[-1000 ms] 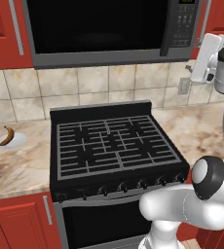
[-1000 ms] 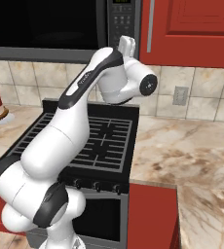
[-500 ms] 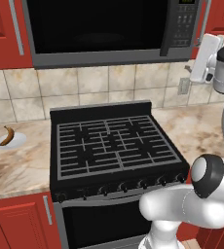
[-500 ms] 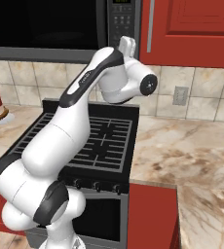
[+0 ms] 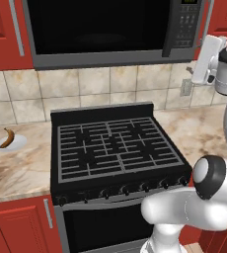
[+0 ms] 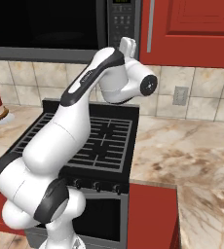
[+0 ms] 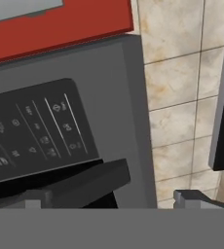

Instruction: Remove the banana from the bowl and place it on the small plate. Then place the bowl with only the shrimp in the microwave, close the door, and press the start button to microwave the shrimp.

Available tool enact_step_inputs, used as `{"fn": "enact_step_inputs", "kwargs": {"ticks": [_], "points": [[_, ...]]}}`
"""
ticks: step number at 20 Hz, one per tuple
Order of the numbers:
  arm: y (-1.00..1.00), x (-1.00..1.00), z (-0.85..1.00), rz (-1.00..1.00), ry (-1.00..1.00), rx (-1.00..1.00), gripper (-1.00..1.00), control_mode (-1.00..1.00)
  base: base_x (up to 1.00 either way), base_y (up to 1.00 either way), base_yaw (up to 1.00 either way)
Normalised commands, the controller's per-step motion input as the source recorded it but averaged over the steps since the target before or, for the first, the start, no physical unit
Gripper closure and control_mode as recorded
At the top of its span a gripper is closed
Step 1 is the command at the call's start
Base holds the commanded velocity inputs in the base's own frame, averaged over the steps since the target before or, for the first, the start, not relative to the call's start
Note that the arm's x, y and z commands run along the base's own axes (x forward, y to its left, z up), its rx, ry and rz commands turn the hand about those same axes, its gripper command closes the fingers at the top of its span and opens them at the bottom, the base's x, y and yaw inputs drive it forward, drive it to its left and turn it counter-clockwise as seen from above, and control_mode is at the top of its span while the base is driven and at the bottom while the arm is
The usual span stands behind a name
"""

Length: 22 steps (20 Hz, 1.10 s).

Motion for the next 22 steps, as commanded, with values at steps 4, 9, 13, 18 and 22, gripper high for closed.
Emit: {"fn": "enact_step_inputs", "kwargs": {"ticks": [4, 9, 13, 18, 22], "points": [[-0.07, 0.13, 0.00, 0.00, 0.00, 0.00, -1.00, -1.00, 0.00, 0.00, 0.00], [-0.13, 0.18, 0.00, 0.00, 0.00, 0.00, -1.00, -1.00, 0.00, 0.00, 0.00], [-0.03, 0.19, 0.00, 0.00, 0.00, 0.00, -1.00, -1.00, 0.00, 0.00, 0.00], [0.00, 0.18, -0.01, 0.00, 0.00, 0.00, -1.00, -1.00, 0.00, 0.00, 0.00], [0.00, 0.20, -0.03, 0.00, 0.00, 0.00, -1.00, -1.00, 0.00, 0.00, 0.00]]}}
